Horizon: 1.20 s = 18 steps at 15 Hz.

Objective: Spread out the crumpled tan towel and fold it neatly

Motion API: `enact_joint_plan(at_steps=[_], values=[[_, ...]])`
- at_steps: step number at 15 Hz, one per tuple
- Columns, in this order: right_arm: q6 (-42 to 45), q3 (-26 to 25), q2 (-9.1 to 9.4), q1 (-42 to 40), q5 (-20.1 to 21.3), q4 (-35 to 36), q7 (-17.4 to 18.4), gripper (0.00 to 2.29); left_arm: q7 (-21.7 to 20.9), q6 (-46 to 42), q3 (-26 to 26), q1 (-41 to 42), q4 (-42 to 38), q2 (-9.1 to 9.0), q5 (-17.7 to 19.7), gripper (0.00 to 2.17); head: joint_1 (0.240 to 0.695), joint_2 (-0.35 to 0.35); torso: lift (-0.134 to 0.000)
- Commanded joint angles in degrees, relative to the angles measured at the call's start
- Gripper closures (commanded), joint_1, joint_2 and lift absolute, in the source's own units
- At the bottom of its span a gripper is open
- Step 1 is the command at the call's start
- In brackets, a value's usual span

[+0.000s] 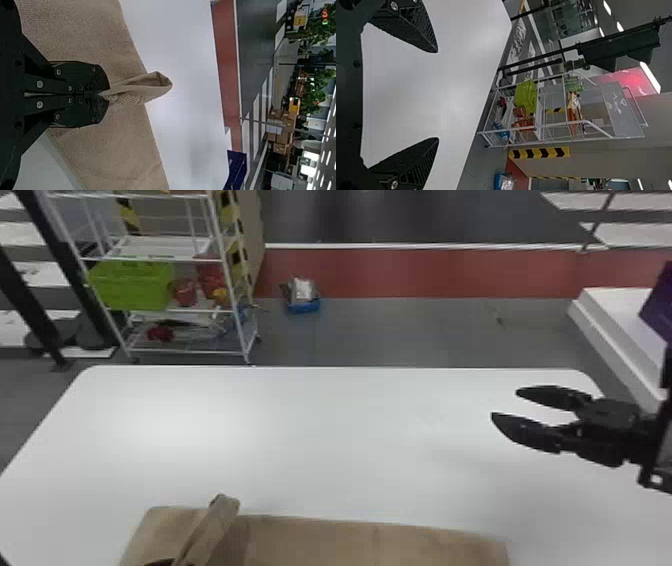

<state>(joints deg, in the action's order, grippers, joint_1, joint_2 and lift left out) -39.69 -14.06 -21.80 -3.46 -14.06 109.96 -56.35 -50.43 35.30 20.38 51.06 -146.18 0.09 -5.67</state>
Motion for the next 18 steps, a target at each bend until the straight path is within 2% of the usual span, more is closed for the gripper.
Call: enact_joint_plan(at_steps=[1, 4, 6, 7, 12, 13, 14, 15, 18], values=[[0.01, -0.01, 0.0, -0.24, 0.0, -0.01, -0.07, 0.09, 1.29, 0.0, -4.47, 0.09, -1.56, -0.24, -1.18, 2.07, 0.695, -0.006, -0.122], [0.01, -0.01, 0.0, -0.32, 0.17, -0.01, -0.07, 0.09, 3.58, 0.17, -10.72, 0.36, -2.7, -0.24, -3.56, 2.07, 0.695, -0.066, -0.122], [0.18, -0.27, -0.09, -0.32, 0.26, -0.18, -0.07, 0.09, 4.99, 1.58, -15.11, 0.36, -2.53, -0.24, -9.62, 2.07, 0.695, -0.096, -0.122], [0.18, -0.27, -0.09, -0.24, 0.26, -0.36, -0.07, 0.08, 6.3, 2.63, -16.6, 0.45, -2.18, -0.24, -11.12, 2.07, 0.695, -0.112, -0.122], [1.94, 0.35, -0.09, 0.64, 0.44, -2.38, -0.07, 0.08, 8.24, 3.34, -21.26, 0.36, -0.86, -0.24, -11.82, 2.03, 0.695, -0.159, -0.122], [2.47, 0.43, -0.09, 0.82, 0.44, -2.64, -0.07, 0.08, 8.33, 3.34, -22.58, 0.27, -0.59, -0.24, -12.61, 1.47, 0.695, -0.166, -0.122], [2.64, 0.43, -0.09, 0.82, 0.53, -2.82, -0.07, 0.08, 8.41, 3.34, -23.37, 0.18, -0.42, -0.24, -12.61, 0.6, 0.695, -0.185, -0.122], [2.64, 0.79, -0.18, 0.91, 0.44, -2.82, -0.07, 0.08, 8.41, 3.34, -24.07, 0.09, -0.51, -0.24, -12.61, 0.0, 0.695, -0.194, -0.122], [2.11, 1.66, -0.18, 1.35, 0.09, -2.82, -0.07, 0.08, 8.41, 3.51, -24.34, 0.18, -2.09, -0.24, -12.17, 0.03, 0.695, -0.219, -0.122]])
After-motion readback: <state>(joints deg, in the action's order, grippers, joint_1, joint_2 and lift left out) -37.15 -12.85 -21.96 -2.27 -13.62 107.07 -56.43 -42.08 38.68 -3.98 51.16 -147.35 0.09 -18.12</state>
